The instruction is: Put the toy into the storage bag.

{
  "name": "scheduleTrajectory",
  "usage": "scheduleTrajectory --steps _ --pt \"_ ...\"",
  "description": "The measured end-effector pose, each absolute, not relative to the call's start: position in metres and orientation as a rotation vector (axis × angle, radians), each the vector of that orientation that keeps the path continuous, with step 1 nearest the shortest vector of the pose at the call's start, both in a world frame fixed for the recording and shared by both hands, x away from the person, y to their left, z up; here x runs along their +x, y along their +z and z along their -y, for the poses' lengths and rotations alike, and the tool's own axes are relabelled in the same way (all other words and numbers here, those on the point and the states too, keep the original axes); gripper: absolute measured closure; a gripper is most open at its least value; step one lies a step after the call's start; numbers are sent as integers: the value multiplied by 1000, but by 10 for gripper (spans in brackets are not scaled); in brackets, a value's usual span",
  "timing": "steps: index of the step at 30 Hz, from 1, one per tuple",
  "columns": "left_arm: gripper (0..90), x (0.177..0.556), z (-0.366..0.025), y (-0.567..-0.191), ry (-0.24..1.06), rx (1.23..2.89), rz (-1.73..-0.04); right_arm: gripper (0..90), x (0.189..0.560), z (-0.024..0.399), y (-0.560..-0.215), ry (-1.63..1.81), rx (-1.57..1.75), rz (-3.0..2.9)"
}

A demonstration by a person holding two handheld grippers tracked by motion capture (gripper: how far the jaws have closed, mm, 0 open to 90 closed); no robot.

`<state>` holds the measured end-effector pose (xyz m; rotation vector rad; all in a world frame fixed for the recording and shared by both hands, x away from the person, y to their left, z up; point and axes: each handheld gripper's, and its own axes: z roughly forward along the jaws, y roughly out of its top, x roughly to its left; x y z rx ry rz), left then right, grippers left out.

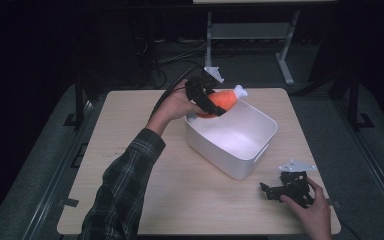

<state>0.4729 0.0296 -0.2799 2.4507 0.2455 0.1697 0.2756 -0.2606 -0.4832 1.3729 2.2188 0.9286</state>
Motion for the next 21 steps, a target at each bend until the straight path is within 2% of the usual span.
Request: scheduleTrajectory --steps 21 --pt "242 486 -19 -311 179 2506 -248 0 276 261 -483 928 1372 -2219"
